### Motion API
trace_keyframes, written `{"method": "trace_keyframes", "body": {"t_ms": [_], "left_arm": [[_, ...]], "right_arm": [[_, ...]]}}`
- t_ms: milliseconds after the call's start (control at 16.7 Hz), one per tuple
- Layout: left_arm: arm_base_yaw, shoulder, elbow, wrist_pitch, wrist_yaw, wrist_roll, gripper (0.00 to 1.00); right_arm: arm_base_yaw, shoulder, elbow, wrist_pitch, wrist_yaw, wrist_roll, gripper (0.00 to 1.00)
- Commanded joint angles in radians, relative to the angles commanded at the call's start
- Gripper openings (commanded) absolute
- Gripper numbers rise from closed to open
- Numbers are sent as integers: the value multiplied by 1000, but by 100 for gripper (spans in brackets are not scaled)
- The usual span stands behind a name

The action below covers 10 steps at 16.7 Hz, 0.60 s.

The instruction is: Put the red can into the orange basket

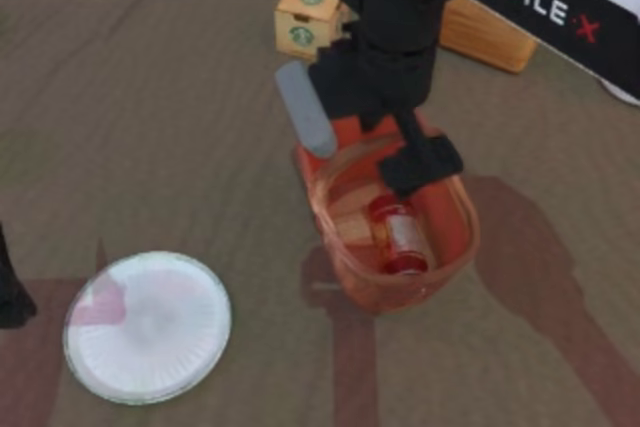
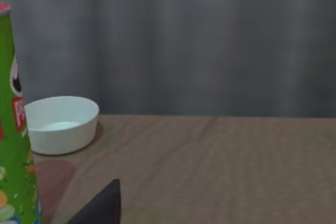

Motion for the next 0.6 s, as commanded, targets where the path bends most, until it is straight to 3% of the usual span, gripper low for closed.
{"method": "trace_keyframes", "body": {"t_ms": [540,600], "left_arm": [[0,0,0,0,0,0,100],[0,0,0,0,0,0,100]], "right_arm": [[0,0,0,0,0,0,2],[0,0,0,0,0,0,0]]}}
